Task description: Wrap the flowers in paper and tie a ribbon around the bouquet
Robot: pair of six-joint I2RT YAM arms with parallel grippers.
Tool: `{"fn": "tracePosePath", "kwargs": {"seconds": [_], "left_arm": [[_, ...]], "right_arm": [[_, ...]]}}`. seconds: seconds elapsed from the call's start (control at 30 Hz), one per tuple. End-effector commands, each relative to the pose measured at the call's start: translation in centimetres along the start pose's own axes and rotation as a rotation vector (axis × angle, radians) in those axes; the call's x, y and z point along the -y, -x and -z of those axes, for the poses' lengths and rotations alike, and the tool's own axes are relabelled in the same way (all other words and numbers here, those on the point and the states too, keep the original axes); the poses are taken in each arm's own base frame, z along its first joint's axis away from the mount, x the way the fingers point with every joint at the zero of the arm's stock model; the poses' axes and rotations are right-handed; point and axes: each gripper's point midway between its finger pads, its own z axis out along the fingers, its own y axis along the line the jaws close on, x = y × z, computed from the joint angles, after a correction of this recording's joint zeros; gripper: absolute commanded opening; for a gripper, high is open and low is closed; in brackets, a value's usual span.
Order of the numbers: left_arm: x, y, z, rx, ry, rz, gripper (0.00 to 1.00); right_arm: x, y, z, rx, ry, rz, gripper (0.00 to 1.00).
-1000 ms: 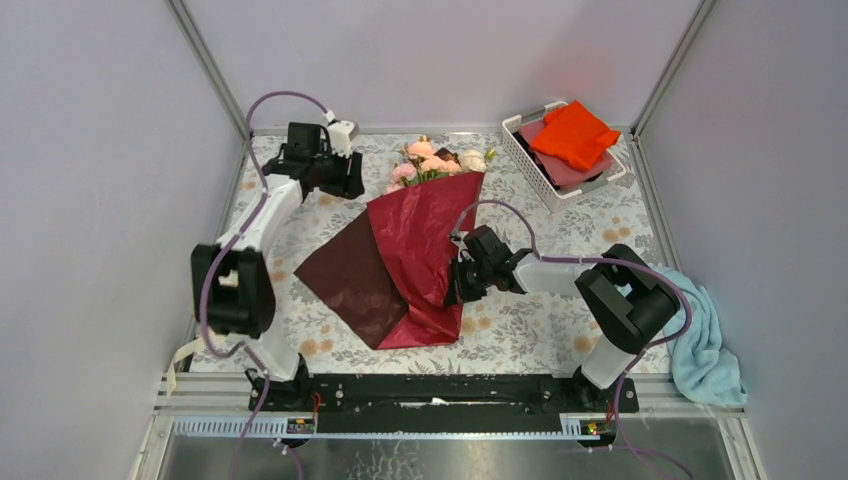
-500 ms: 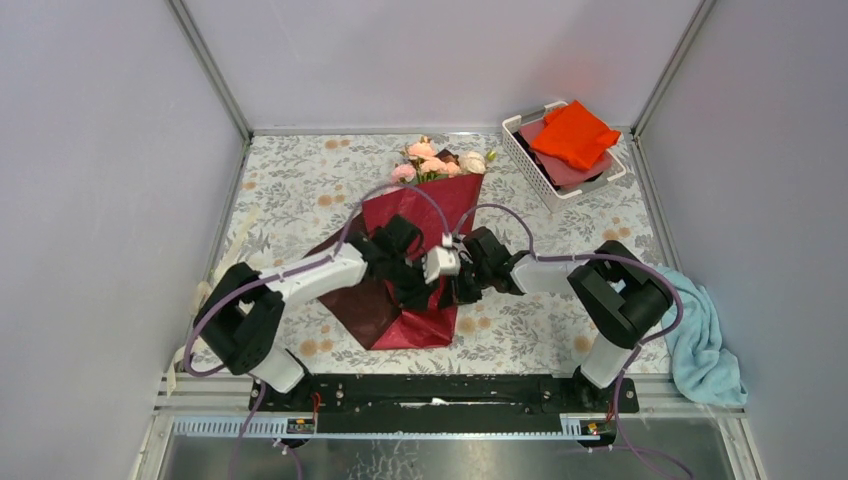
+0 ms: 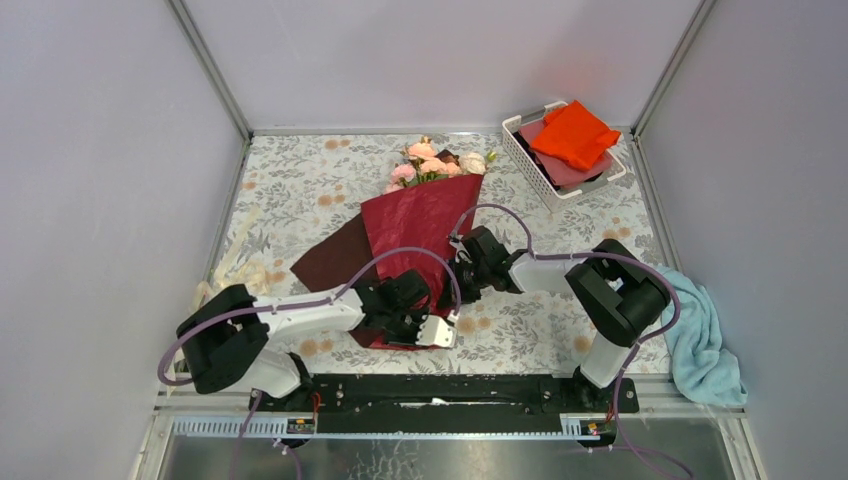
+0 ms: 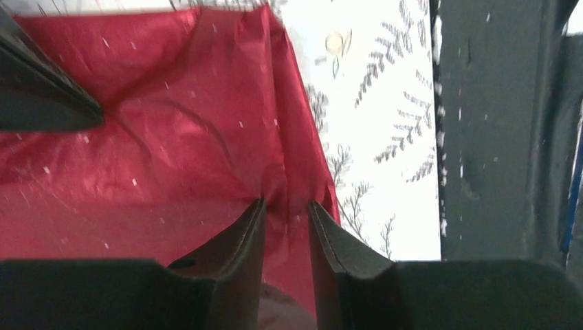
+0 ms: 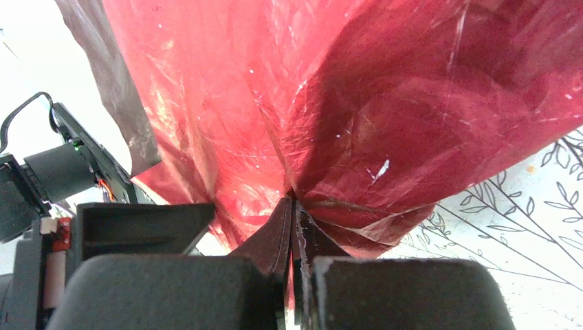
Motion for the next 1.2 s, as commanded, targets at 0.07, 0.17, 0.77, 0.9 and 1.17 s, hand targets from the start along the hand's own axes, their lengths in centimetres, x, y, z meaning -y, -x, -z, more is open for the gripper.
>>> {"fn": "tracePosePath", "kwargs": {"seconds": [0.07, 0.17, 0.77, 0.9, 1.17], "left_arm": [[2.4, 0.0, 3.5, -0.029, -0.076, -0.019, 0.35], [1.5, 5.5, 6.1, 0.159, -0.075, -0.021, 0.33], [-2.5, -2.9, -1.3, -0.063, 0.088, 0.045, 0.26], [-2.0, -3.2, -1.2, -0.062, 0.079, 0.041, 0.26], [-1.7, -3.1, -1.3, -0.050, 0.070, 0.045, 0.26]], "right_arm": [[1.5, -0.5, -0.1, -0.030, -0.077, 0.007, 0.00], [1.4, -0.4, -0.1, -0.037, -0.076, 0.004, 0.00], [-2.1, 4.4, 5.3, 0.119, -0.058, 0.007, 0.35], [0.9, 6.7, 8.1, 0.242, -0.088, -0.088, 0.90], [3.1, 6.2, 4.0, 0.146, -0.032, -0.072, 1.00]]}}
